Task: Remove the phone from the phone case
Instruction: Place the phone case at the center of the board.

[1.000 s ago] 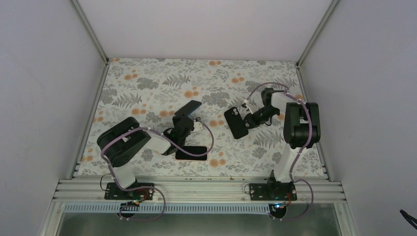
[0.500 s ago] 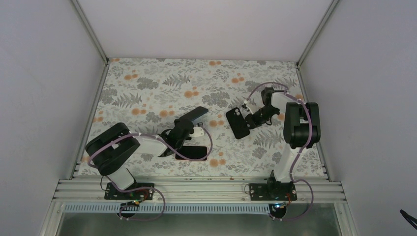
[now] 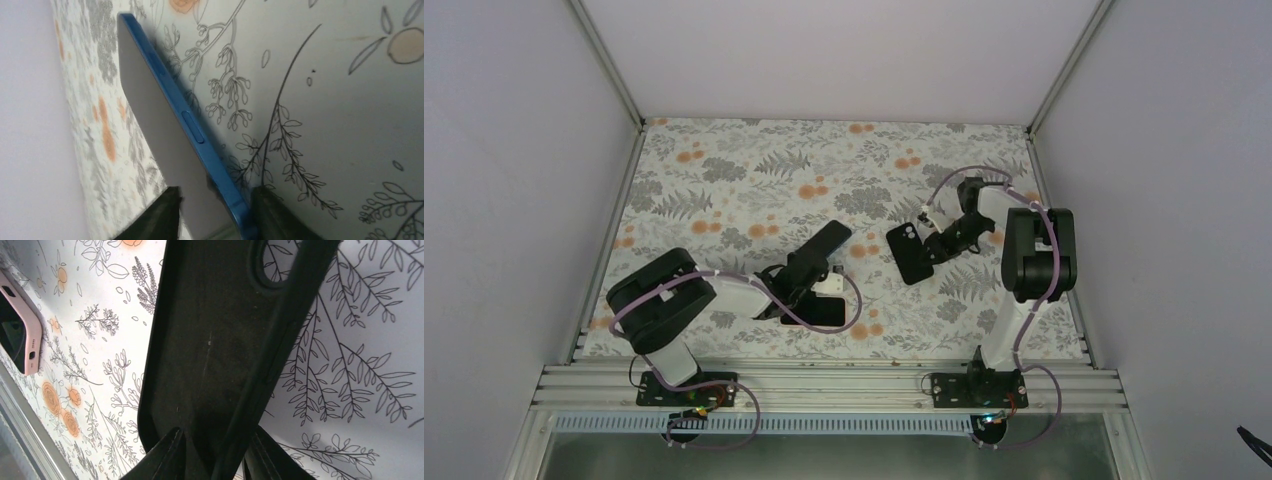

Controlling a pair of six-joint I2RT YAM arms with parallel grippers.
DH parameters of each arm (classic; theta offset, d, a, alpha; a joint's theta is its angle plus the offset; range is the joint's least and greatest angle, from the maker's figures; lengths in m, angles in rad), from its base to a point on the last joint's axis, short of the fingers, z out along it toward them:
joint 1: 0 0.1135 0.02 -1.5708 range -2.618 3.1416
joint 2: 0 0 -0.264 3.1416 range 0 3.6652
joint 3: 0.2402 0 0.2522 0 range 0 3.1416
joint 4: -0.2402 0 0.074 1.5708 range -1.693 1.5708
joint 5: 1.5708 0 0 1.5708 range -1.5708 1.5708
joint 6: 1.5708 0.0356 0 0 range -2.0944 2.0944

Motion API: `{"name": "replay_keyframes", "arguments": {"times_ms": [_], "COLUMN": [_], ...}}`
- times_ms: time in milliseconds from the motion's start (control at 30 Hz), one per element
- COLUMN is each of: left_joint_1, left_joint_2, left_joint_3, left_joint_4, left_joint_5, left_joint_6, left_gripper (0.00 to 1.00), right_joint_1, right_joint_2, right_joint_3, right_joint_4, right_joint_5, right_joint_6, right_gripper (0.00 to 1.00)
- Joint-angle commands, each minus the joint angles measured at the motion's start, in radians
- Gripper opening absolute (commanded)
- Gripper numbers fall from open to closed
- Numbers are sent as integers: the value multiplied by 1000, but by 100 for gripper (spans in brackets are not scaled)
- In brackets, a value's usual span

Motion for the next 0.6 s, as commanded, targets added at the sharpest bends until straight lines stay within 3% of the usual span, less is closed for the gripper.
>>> {"name": "replay_keyframes", "arguments": {"times_ms": [0, 67, 267, 333, 433, 567], "left_joint_1": [-20, -23, -27, -28, -25, -10], "left_joint_2": [18, 3, -66, -86, -132, -176], "left_joint_3": [11, 17, 68, 113, 218, 386], "left_joint_4": [-109, -162, -365, -455, -601, -820], "left_joint_5": [61, 104, 244, 276, 327, 409], "left_joint_6": [-22, -25, -23, -39, -61, -92], "left_gripper": [45, 60, 83, 99, 100, 100], "right_joint_1": [-9, -12, -8, 3, 35, 136], "right_joint_2": [-22, -36, -121, -166, -233, -334], "right_joint_3": [35, 46, 84, 93, 86, 39], "right_joint_4": [-38, -55, -63, -61, -70, -108], "right_joint_5": [-5, -3, 60, 89, 127, 145], "right_joint_6": [-39, -52, -80, -93, -121, -187], "right_gripper": [34, 38, 55, 63, 75, 81]}}
